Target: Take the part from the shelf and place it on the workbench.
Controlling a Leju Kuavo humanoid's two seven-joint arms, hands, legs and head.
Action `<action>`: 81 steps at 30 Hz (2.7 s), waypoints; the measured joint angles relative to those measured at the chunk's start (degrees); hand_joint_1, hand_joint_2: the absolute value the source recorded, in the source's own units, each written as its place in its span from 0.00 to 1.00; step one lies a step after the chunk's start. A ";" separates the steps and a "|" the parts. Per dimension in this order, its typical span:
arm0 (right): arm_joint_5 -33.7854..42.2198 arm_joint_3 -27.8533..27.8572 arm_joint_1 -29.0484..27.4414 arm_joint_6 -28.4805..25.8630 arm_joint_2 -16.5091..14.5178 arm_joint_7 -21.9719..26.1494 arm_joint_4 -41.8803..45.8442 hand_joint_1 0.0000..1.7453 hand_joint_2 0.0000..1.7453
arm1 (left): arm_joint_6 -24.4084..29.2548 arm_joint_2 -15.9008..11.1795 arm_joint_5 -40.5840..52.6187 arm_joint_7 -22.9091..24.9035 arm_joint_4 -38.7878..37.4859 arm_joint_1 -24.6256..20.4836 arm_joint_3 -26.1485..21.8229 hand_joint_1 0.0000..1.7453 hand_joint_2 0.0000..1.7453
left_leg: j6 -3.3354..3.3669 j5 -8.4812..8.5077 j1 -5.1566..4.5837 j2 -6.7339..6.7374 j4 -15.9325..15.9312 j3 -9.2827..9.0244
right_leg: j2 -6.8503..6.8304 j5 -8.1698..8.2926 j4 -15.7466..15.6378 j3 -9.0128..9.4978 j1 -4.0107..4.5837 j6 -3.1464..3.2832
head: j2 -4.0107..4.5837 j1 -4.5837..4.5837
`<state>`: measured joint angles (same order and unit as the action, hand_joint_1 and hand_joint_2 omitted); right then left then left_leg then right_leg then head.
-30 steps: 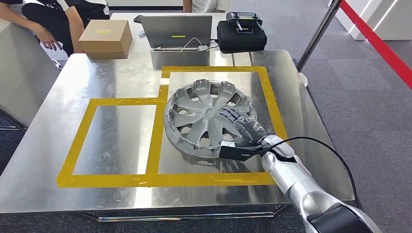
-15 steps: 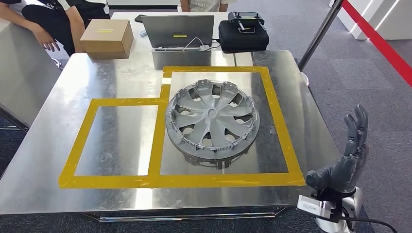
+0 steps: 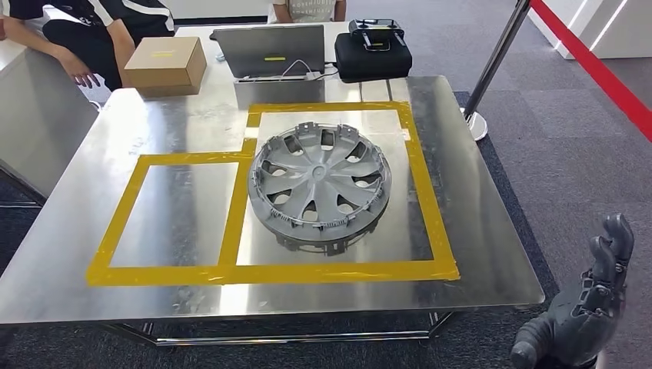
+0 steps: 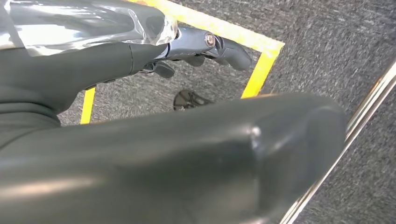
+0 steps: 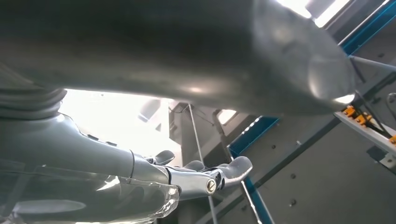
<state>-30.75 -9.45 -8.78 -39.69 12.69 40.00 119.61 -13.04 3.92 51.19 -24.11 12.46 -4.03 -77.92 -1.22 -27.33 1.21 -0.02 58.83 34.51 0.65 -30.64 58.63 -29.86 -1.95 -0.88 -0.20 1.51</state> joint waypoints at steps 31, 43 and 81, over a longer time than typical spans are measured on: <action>9.01 32.29 -10.90 22.00 -15.48 -0.12 -9.97 0.00 0.00 | 0.43 0.00 0.06 0.28 -0.32 -0.31 1.56 0.00 0.00 | 1.10 -0.69 -1.22 0.66 -0.74 -0.98 | -0.80 -0.23 -2.98 3.59 0.84 0.77 | 0.01 -0.51; -12.09 46.56 1.35 30.64 -16.03 -0.91 -60.75 0.00 0.00 | 1.37 0.36 -0.68 0.09 -0.29 -0.88 1.92 0.00 0.00 | 1.41 -5.49 -1.26 -0.52 -5.34 -12.08 | -1.14 7.10 -2.39 -4.01 1.10 -0.42 | 0.01 -0.30; -27.26 45.84 11.79 43.94 -15.50 -30.63 -107.60 0.00 0.00 | 1.39 -0.51 5.47 1.54 -0.31 -0.99 5.84 0.00 0.00 | 3.99 -1.62 -1.46 0.73 -5.07 -6.93 | -1.24 -3.58 13.00 -9.10 0.92 -1.83 | 0.01 -1.05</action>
<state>-58.01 36.39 3.02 4.25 -2.81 9.37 12.00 -11.65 3.41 56.66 -22.58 12.15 -5.03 -72.08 2.78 -28.95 -0.25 0.71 53.76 27.59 -0.59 -34.22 71.63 -38.96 -1.03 -2.71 -0.20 0.46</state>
